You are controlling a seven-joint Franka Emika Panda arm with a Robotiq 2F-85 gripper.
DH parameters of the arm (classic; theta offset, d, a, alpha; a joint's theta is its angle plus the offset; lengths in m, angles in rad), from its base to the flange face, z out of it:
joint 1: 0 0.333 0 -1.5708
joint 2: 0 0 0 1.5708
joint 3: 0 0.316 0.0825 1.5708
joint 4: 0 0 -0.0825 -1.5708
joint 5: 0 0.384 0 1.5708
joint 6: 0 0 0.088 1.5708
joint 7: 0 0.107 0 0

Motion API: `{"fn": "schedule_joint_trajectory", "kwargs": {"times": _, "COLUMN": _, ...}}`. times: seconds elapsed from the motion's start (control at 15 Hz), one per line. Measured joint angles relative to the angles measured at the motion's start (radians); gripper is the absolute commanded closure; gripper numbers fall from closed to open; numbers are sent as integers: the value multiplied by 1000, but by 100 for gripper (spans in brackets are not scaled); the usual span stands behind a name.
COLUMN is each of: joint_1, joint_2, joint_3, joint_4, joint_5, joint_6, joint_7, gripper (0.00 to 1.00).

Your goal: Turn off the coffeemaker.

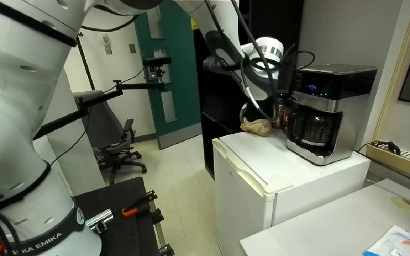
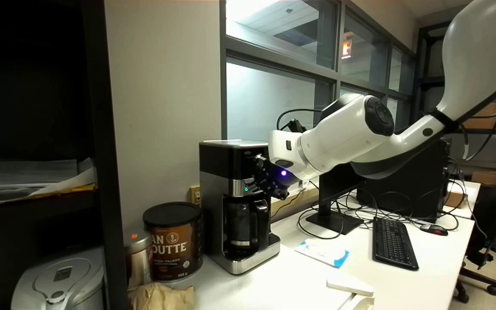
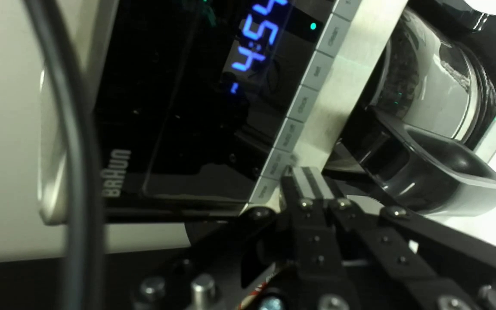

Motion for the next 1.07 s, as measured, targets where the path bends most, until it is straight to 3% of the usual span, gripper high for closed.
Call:
{"fn": "schedule_joint_trajectory", "kwargs": {"times": 0.73, "joint_1": -2, "joint_2": 22, "joint_3": 2, "joint_4": 10, "joint_5": -12, "joint_6": 0, "joint_7": 13, "gripper": 100}}
{"fn": "schedule_joint_trajectory", "kwargs": {"times": 1.07, "joint_1": -4, "joint_2": 22, "joint_3": 11, "joint_4": 14, "joint_5": -84, "joint_6": 0, "joint_7": 74, "gripper": 100}}
